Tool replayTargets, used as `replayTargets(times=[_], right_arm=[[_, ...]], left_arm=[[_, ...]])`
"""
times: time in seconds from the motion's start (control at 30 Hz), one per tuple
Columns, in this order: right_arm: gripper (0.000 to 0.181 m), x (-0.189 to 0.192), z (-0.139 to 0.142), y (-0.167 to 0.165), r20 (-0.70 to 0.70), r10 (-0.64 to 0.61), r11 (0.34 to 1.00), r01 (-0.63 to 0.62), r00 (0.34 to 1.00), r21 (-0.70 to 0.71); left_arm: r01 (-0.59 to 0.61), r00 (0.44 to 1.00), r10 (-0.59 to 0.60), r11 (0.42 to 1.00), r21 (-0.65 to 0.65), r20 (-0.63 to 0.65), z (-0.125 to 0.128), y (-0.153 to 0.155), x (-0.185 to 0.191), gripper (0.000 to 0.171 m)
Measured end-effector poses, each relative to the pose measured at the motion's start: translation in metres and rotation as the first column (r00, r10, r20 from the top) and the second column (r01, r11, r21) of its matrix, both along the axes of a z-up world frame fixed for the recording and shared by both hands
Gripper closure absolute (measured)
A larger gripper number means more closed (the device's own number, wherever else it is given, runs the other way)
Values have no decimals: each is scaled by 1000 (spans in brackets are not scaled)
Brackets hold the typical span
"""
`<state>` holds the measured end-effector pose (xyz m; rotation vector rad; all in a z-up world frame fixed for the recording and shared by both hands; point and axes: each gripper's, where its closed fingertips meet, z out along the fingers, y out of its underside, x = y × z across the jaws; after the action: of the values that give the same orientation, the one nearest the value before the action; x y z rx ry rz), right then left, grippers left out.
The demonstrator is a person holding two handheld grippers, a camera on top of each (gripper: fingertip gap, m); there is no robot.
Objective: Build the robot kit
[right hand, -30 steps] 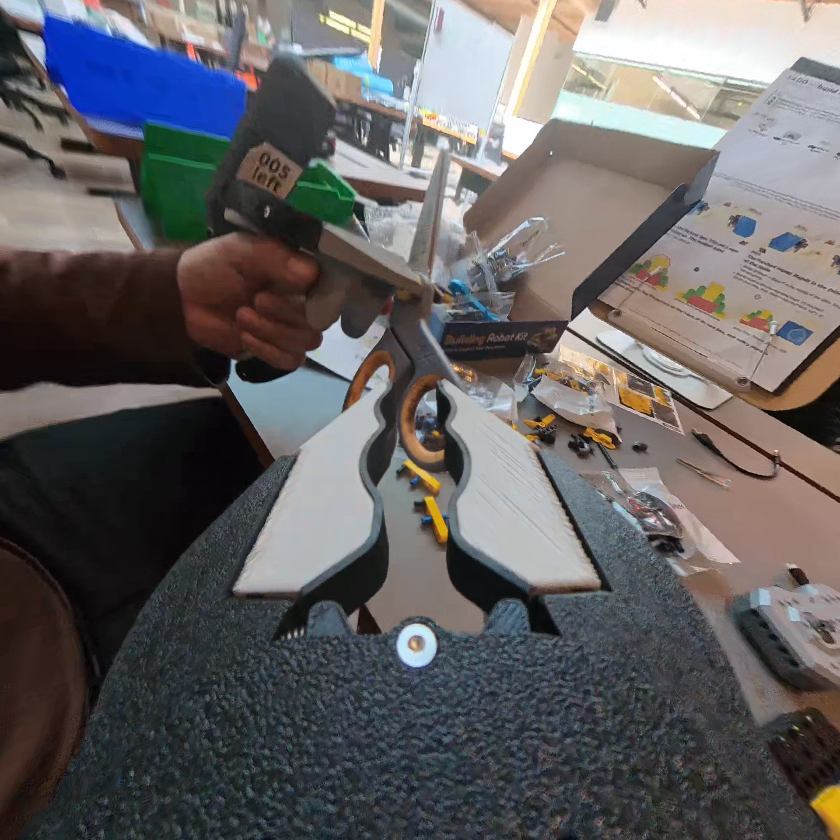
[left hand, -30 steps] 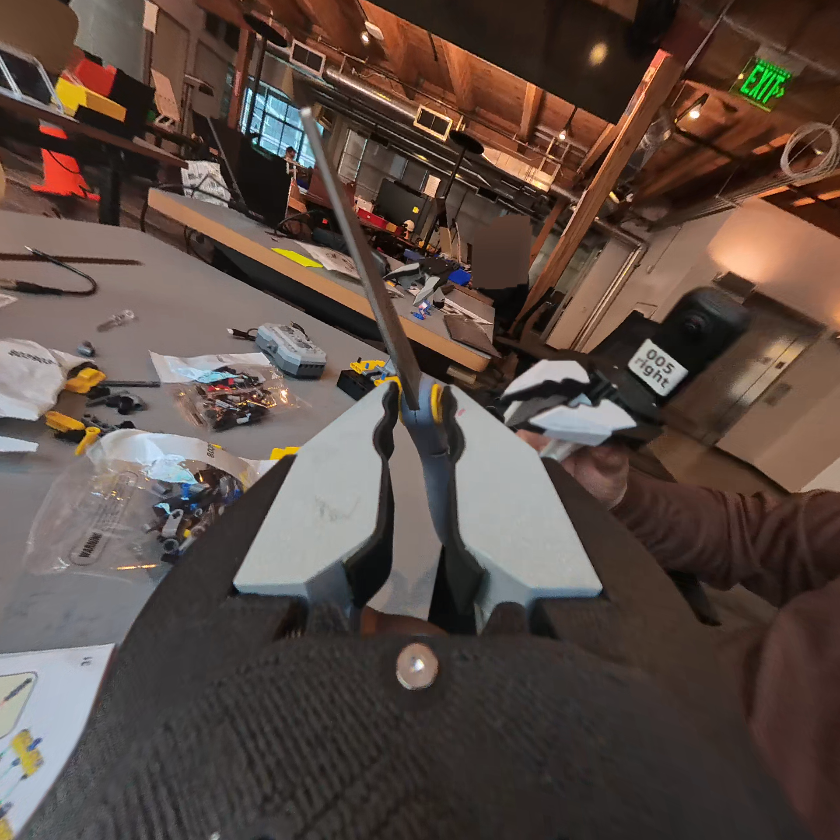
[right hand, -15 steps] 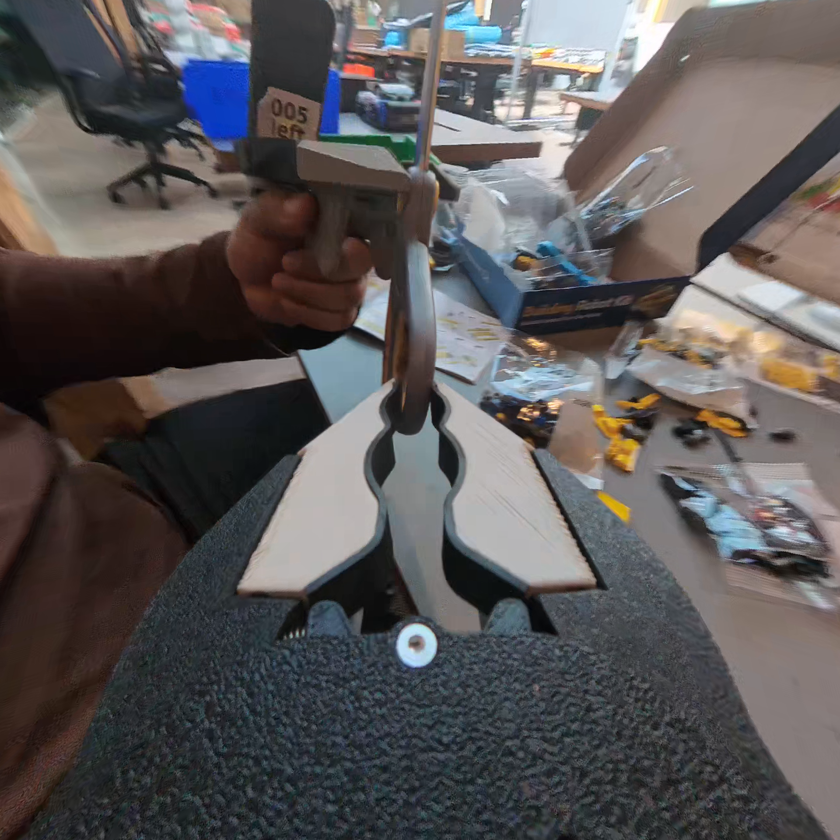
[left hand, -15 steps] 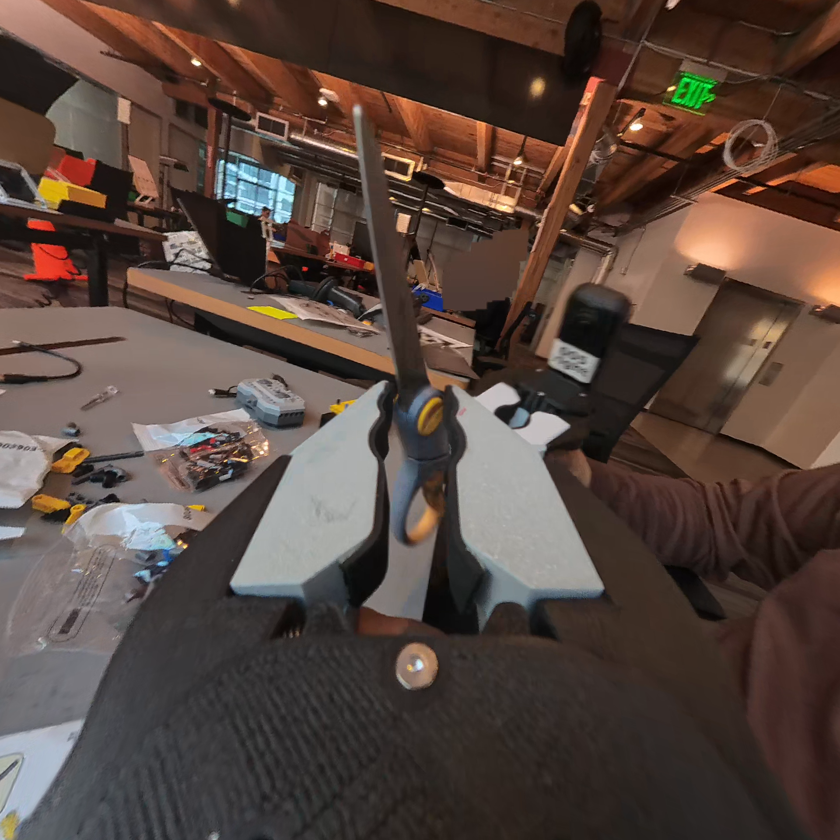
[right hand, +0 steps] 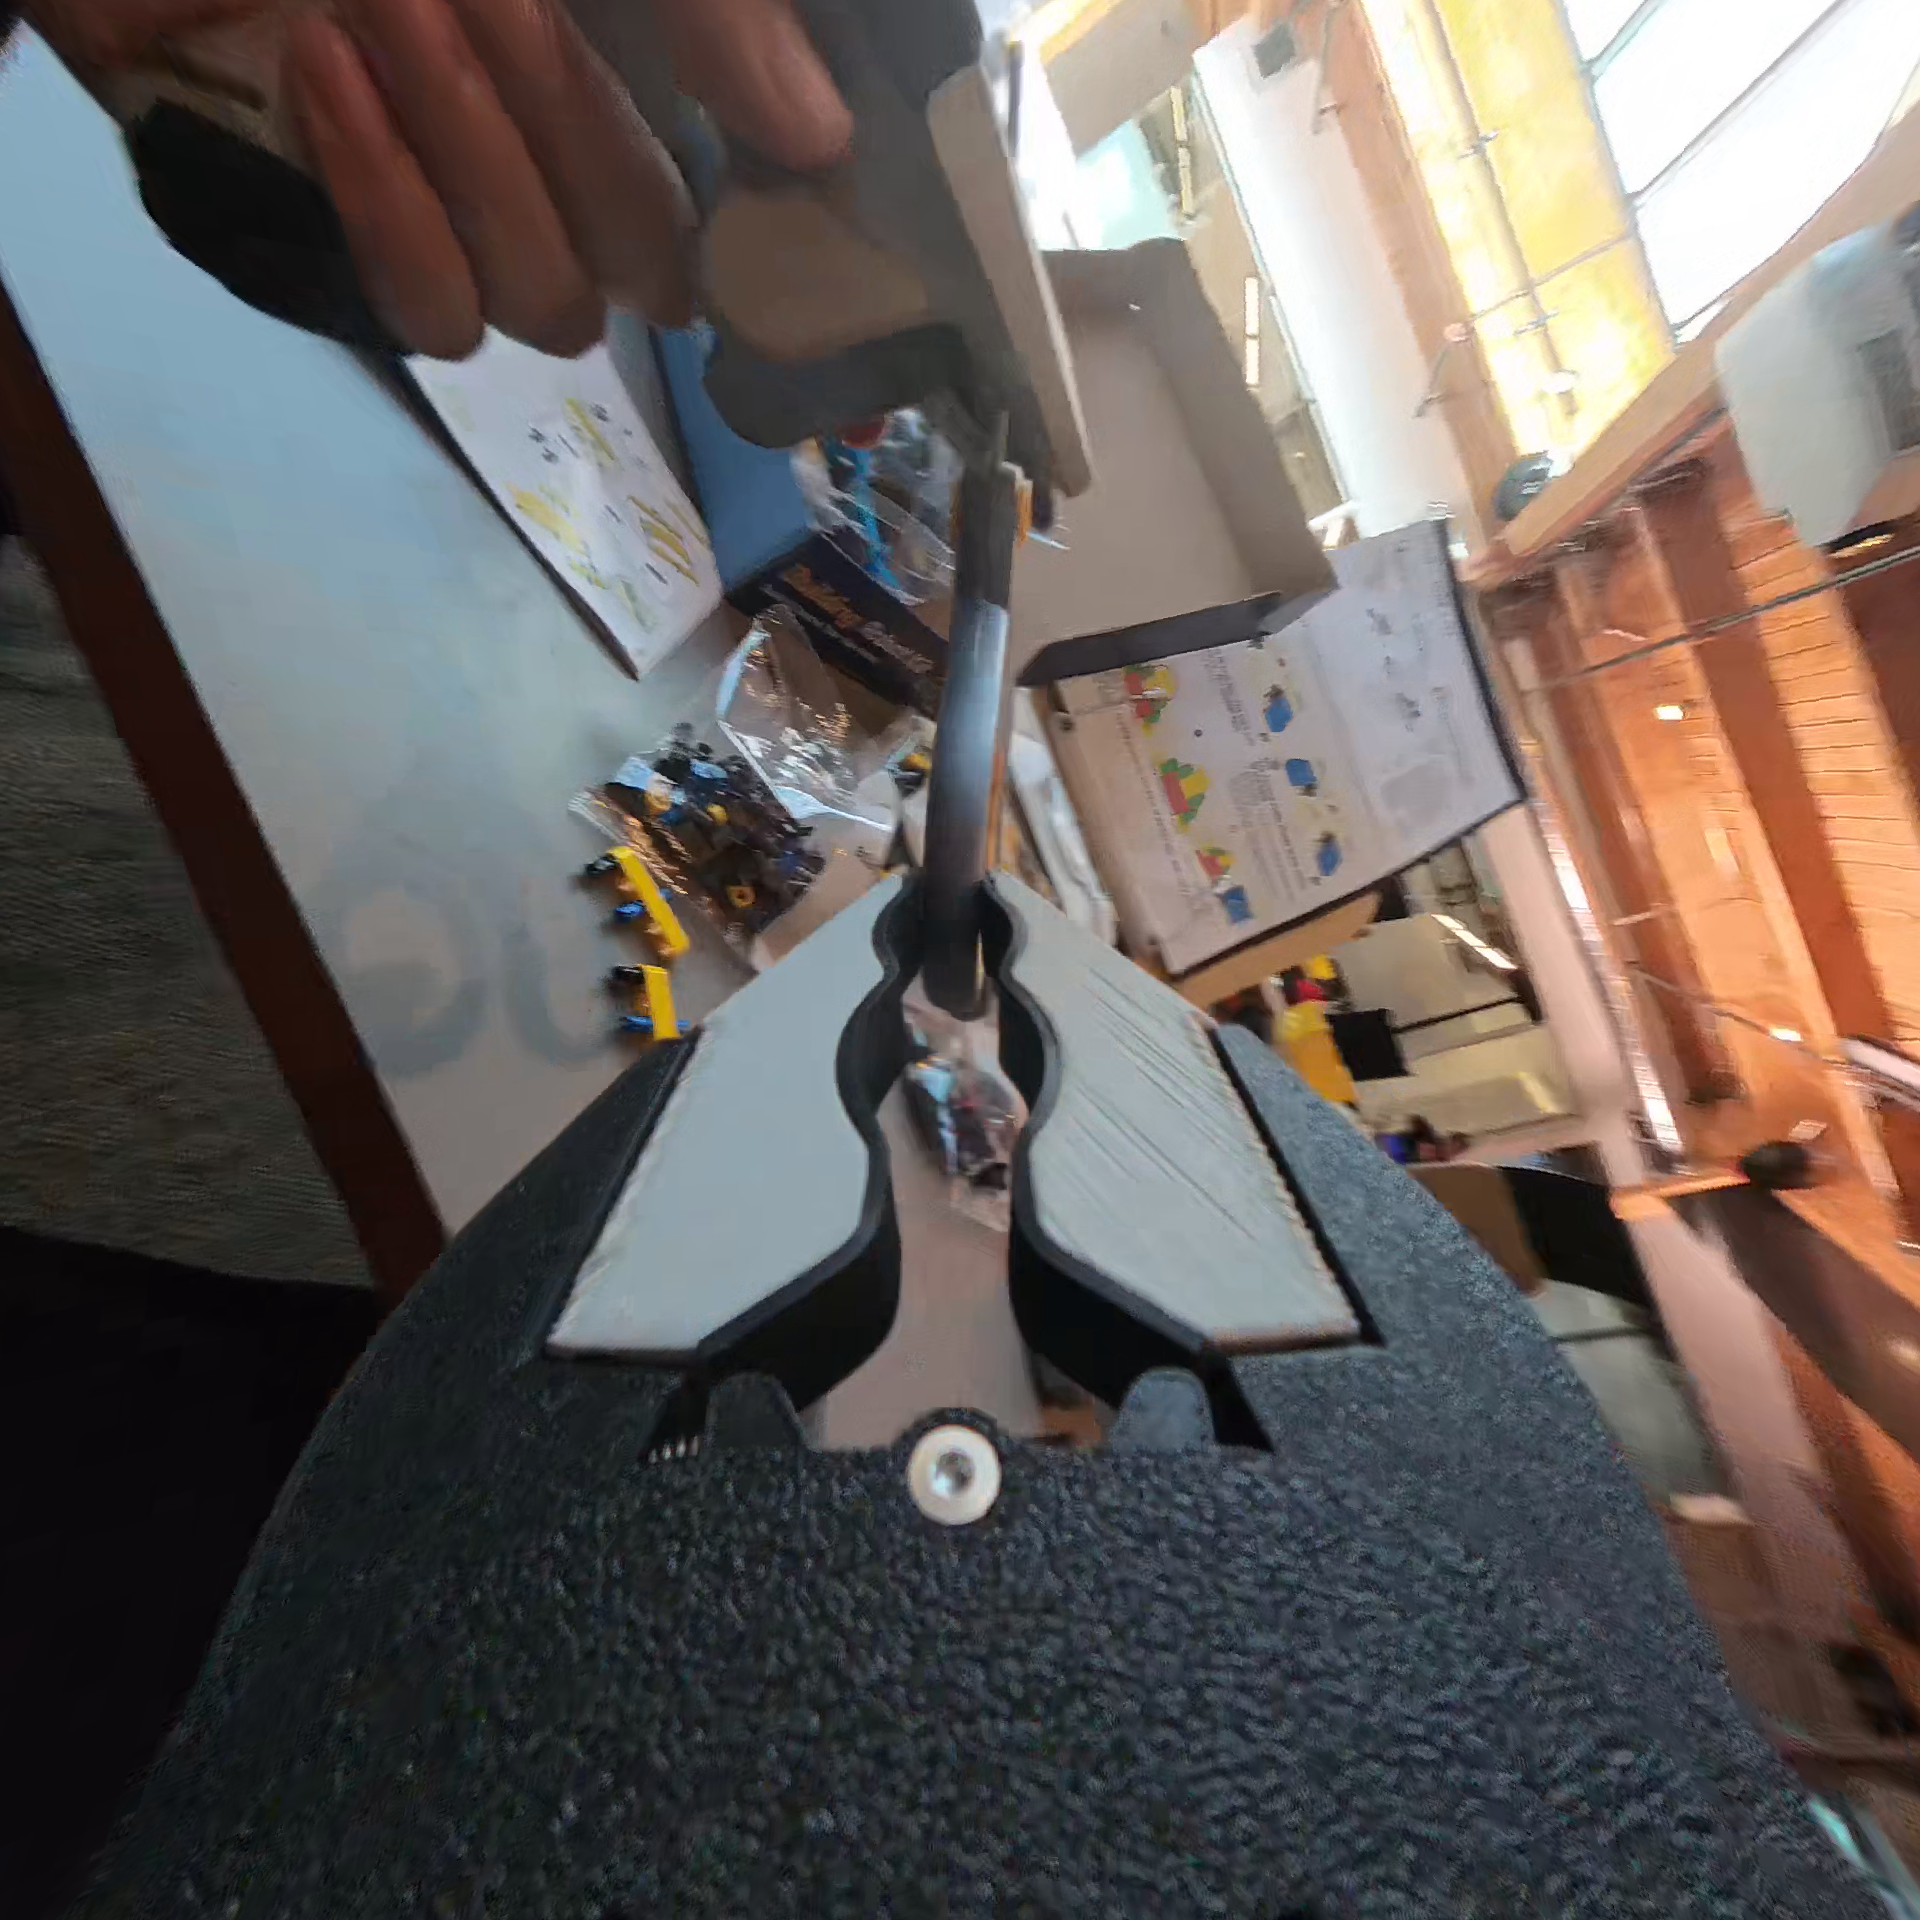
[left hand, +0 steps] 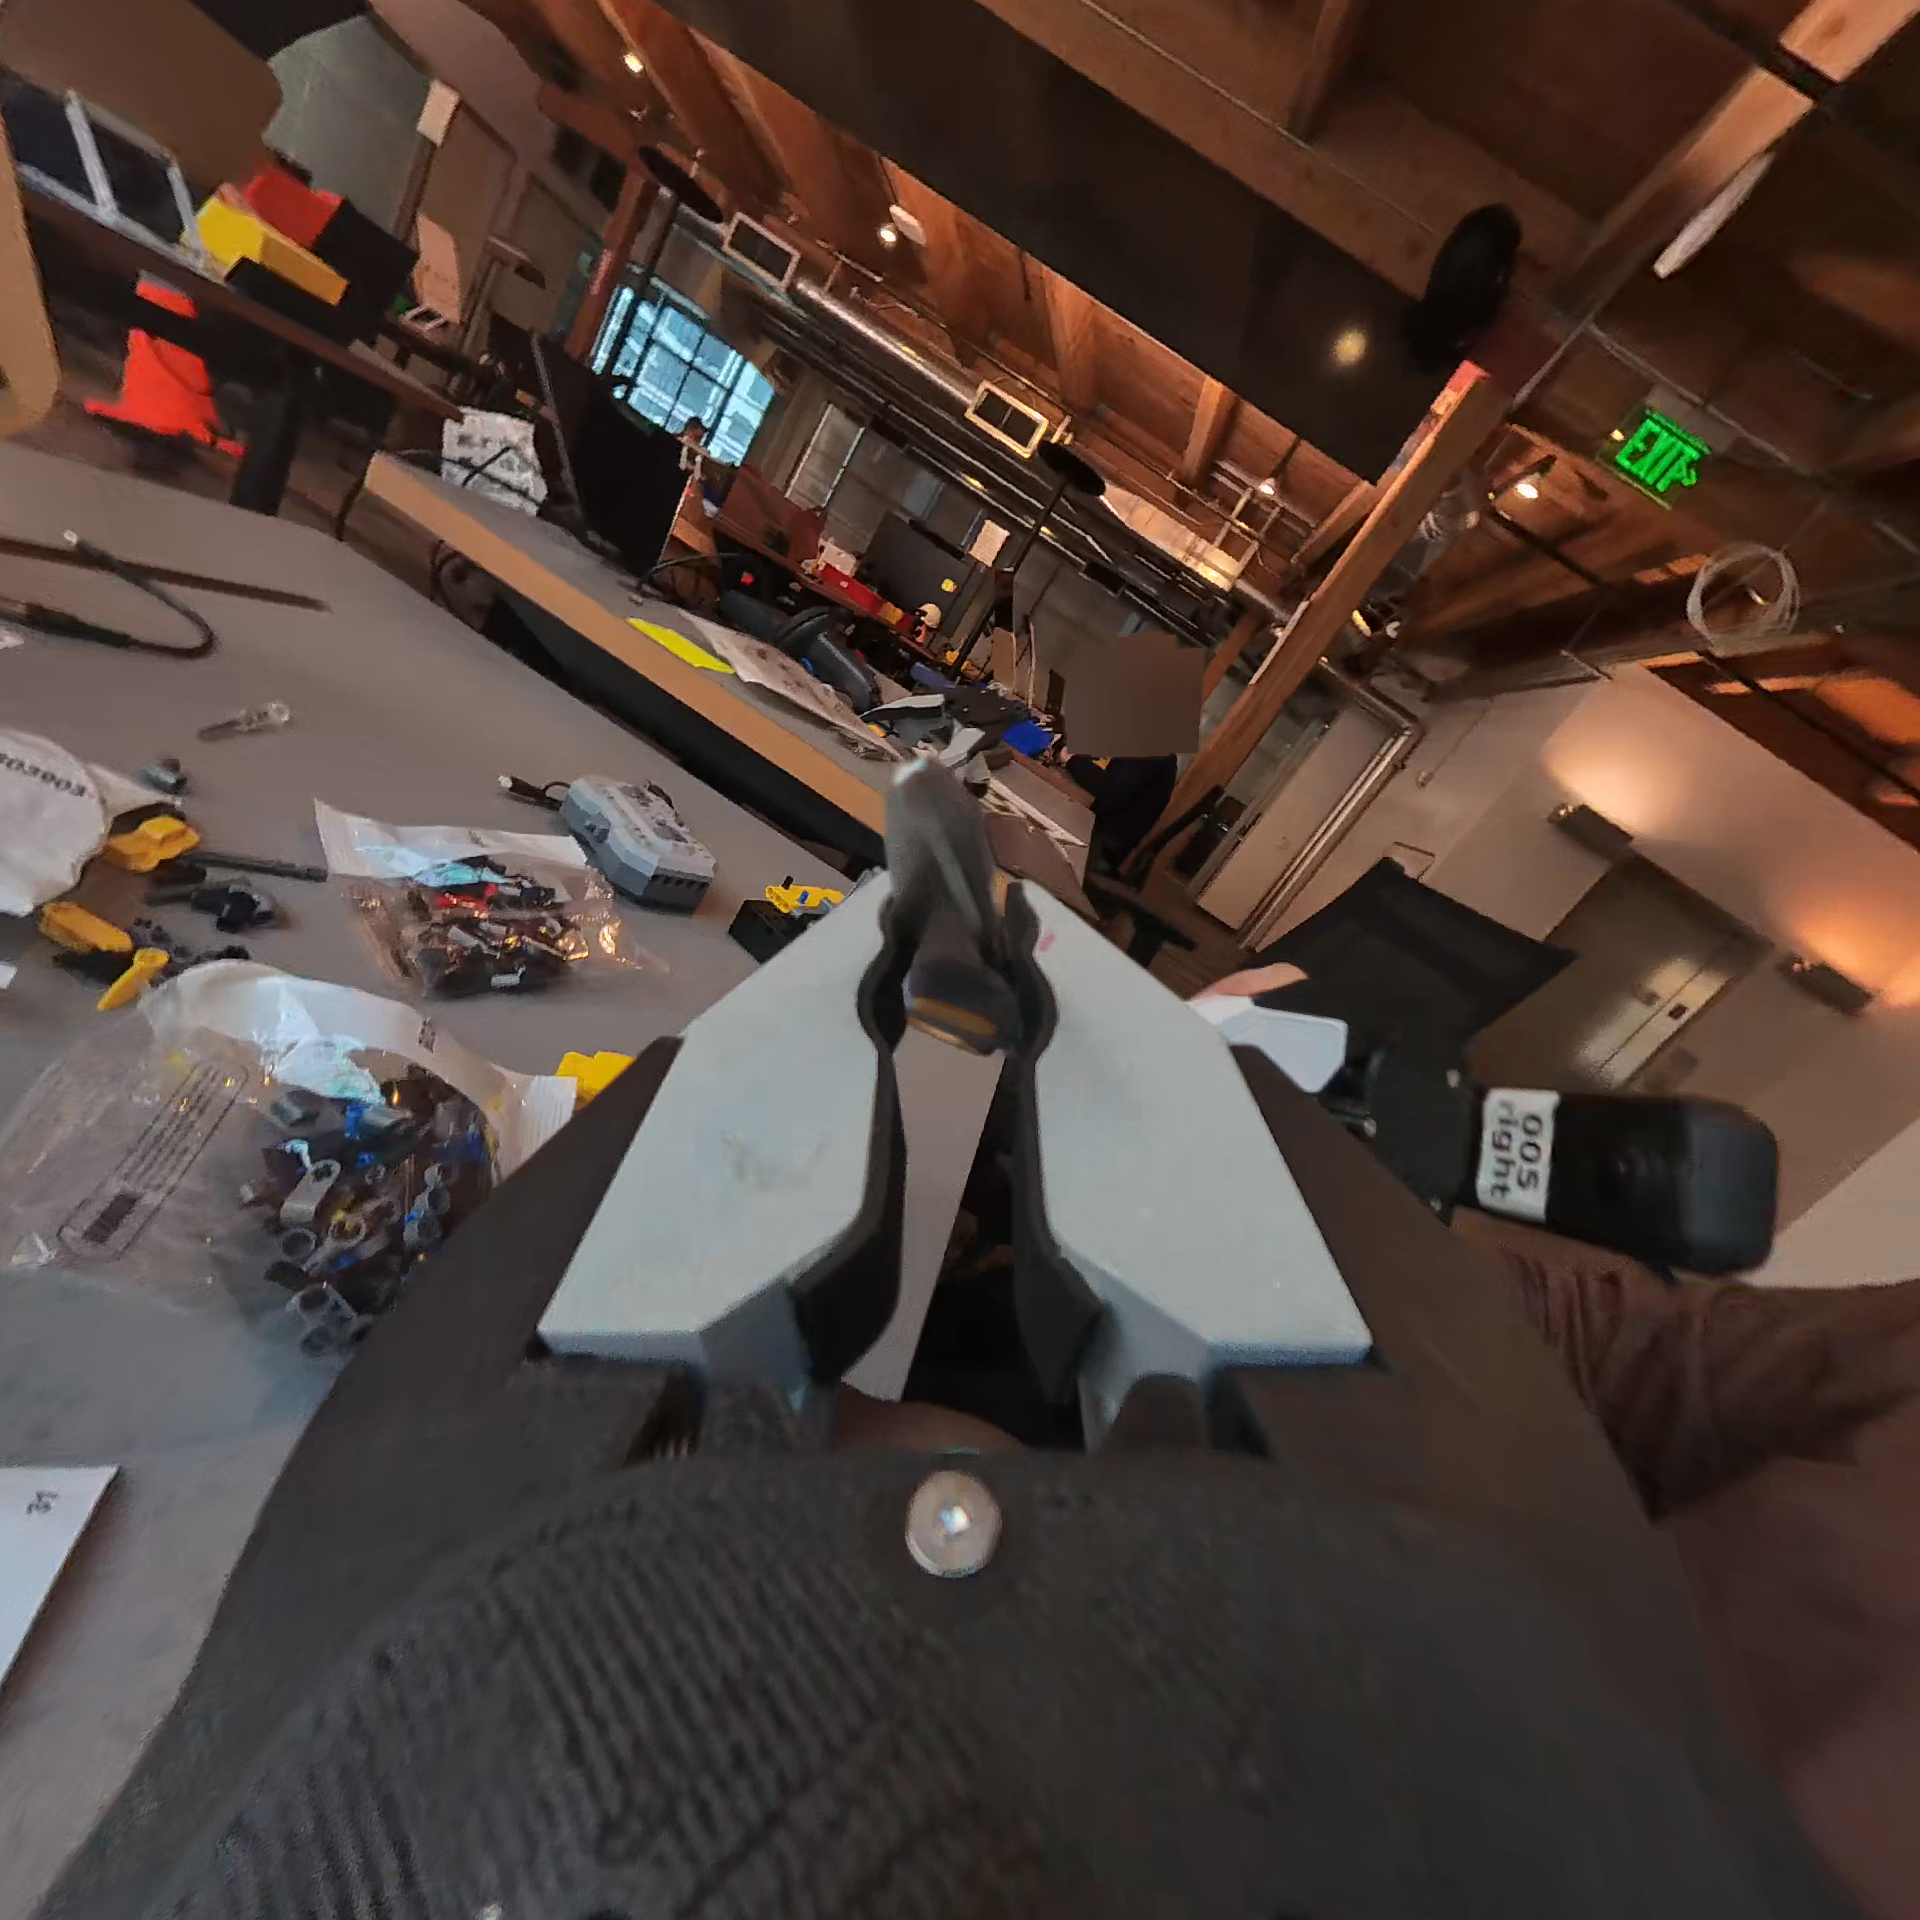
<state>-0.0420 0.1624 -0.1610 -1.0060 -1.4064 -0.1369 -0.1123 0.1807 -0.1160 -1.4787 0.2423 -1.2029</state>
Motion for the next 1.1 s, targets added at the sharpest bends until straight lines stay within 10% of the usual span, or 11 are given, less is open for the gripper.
replayTargets(times=[0.23,0.4,0.63,0.73,0.87,1.0,1.1], right_arm=[[161,-10,-7,-55,-239,337,751,-413,911,-516],[150,10,7,-21,-429,197,591,-456,881,-666],[116,-8,-18,-45,-552,181,18,-564,814,-826],[135,-11,-26,-87,-560,320,-194,-525,764,-828],[152,-15,-32,-94,-501,374,-99,-503,781,-859],[170,-14,-49,-56,-331,282,205,-393,901,-896],[170,-16,-48,-52,-301,268,299,-376,915,-877]], left_arm=[[71,979,-30,977,199,-200,14,-22,13,158],[178,973,-125,941,287,-193,30,-45,19,158],[363,932,-316,837,410,-179,41,-89,45,158],[390,921,-338,821,418,-194,39,-94,51,158],[325,940,-264,888,325,-217,29,-71,43,164],[203,931,-126,959,197,-342,1,-39,27,162],[215,951,-169,964,156,-260,6,-38,26,164]])
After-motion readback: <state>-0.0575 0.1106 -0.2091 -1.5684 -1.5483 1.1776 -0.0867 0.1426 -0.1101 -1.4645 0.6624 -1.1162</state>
